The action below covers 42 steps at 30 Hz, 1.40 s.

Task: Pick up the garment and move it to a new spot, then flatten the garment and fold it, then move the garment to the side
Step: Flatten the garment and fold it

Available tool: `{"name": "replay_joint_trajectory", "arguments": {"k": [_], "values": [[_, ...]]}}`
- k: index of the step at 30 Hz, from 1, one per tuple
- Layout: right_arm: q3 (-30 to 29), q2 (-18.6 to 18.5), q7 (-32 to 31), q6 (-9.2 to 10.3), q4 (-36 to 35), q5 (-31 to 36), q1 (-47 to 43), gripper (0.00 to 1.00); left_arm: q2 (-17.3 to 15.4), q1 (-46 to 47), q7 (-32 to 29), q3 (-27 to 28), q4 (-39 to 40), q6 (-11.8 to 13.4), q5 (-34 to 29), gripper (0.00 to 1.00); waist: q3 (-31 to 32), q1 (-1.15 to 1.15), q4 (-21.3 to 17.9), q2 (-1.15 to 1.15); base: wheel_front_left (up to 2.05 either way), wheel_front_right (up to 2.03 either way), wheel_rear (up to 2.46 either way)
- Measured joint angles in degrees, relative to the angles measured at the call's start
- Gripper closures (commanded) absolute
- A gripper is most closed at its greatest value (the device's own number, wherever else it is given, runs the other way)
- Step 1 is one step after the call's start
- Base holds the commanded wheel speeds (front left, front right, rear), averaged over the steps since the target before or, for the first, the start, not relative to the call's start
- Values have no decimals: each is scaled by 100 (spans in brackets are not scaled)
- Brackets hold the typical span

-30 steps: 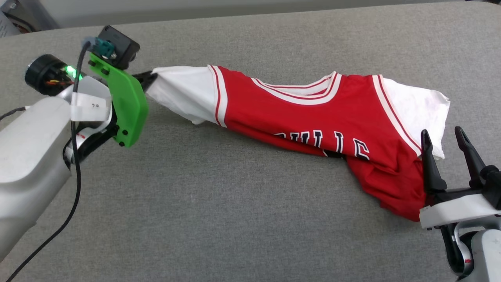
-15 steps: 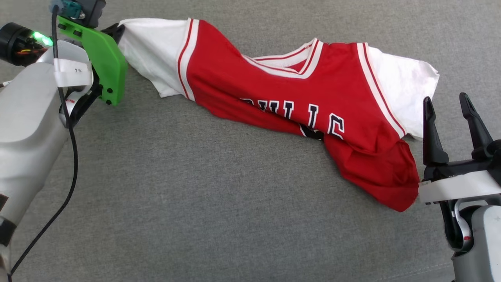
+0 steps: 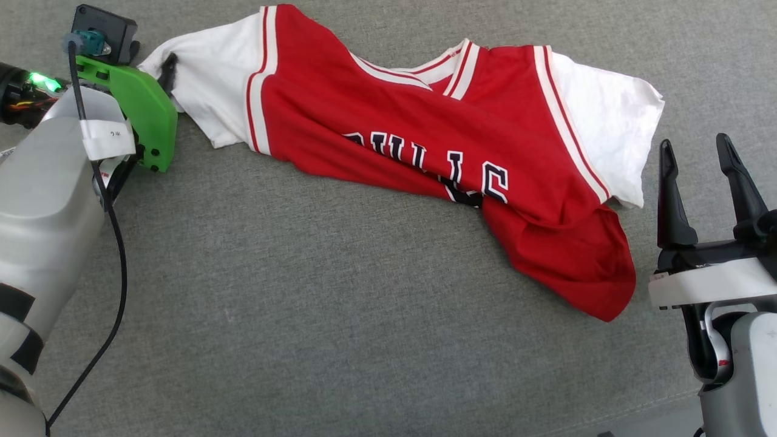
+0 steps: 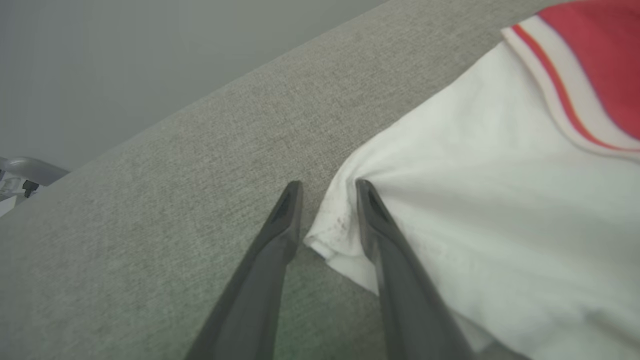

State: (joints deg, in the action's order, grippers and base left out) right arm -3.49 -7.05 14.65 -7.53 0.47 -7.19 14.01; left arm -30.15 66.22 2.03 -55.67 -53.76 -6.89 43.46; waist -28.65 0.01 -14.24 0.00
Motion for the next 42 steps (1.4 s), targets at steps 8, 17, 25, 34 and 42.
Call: {"name": "replay_joint_trajectory", "arguments": {"k": [8,17,25,34,42], "values": [[-102,-3,0,0,21,51,-134,0,207,175,676,-300,474,-43,-162,0,376,0,256,0,0,0,0],[-108,-15,0,0,24,57,-227,0,-64,495,-1015,-1116,2068,-44,723,0,773,-1,557,0,0,0,0],[-69,-7,0,0,9,55,-231,0,-463,714,-2977,-1648,3249,-44,1437,0,786,-1,532,0,0,0,0],[27,69,0,0,-7,47,-171,0,-544,624,-3738,-1747,3422,-44,1475,0,489,-1,335,0,0,0,0],[100,144,0,0,-14,47,32,0,-475,431,-3849,-1667,3007,-44,1457,0,126,-1,118,0,0,0,0]]}}
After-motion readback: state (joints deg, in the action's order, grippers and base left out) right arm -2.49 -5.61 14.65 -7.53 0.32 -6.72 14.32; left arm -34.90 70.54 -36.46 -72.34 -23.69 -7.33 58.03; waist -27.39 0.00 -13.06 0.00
